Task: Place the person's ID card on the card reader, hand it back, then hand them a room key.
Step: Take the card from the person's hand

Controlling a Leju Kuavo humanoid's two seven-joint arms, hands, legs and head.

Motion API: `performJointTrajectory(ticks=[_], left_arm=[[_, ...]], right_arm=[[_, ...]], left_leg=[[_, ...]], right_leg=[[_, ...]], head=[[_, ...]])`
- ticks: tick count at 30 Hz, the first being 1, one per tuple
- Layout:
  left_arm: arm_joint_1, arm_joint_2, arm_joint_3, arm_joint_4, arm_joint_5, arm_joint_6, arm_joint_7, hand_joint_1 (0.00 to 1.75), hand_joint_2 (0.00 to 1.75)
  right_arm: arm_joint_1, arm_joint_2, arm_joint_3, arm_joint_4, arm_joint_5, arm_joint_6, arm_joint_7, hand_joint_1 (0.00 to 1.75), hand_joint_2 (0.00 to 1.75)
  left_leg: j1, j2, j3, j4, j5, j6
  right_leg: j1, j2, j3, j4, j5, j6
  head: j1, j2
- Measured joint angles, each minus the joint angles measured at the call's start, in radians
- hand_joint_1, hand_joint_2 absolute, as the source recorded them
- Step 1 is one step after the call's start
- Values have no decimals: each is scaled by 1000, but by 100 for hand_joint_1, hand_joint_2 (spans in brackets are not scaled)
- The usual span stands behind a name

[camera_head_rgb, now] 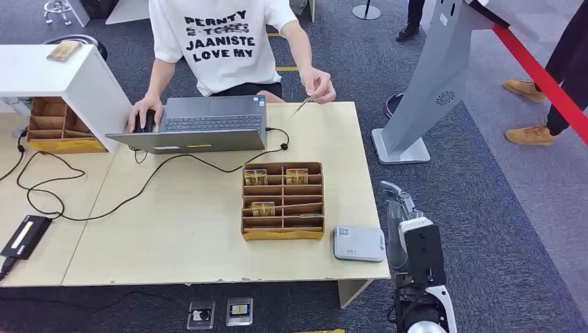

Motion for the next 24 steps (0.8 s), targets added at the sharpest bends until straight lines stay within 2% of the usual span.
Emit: performJointTrajectory(ticks=[1, 2, 5, 6, 15, 19, 24], left_arm=[[0, 0, 0, 0, 0, 0, 0, 175, 0], [0, 0, 0, 0, 0, 0, -1, 155, 0], [0, 0, 0, 0, 0, 1, -2, 24, 0], [0, 0, 0, 0, 0, 1, -2, 0, 0], [0, 0, 0, 0, -1, 9, -2, 0, 0], [0, 0, 0, 0, 0, 15, 1, 0, 0], [0, 0, 0, 0, 1, 19, 9, 0, 0]], right_arm=[[0, 0, 0, 0, 0, 0, 0, 175, 0], [0, 0, 0, 0, 0, 0, -1, 141, 0], [0, 0, 0, 0, 0, 0, -4, 10, 0], [0, 0, 0, 0, 0, 0, -5, 0, 0], [0, 0, 0, 0, -1, 0, -6, 0, 0], [0, 0, 0, 0, -2, 3, -6, 0, 175], [-6, 0, 0, 0, -5, 22, -12, 0, 175]], left_leg=[[0, 0, 0, 0, 0, 0], [0, 0, 0, 0, 0, 0], [0, 0, 0, 0, 0, 0], [0, 0, 0, 0, 0, 0], [0, 0, 0, 0, 0, 0], [0, 0, 0, 0, 0, 0], [0, 0, 0, 0, 0, 0]], right_leg=[[0, 0, 0, 0, 0, 0], [0, 0, 0, 0, 0, 0], [0, 0, 0, 0, 0, 0], [0, 0, 0, 0, 0, 0], [0, 0, 0, 0, 0, 0], [0, 0, 0, 0, 0, 0], [0, 0, 0, 0, 0, 0]], head=[[0, 0], [0, 0], [0, 0], [0, 0], [0, 0], [0, 0], [0, 0]])
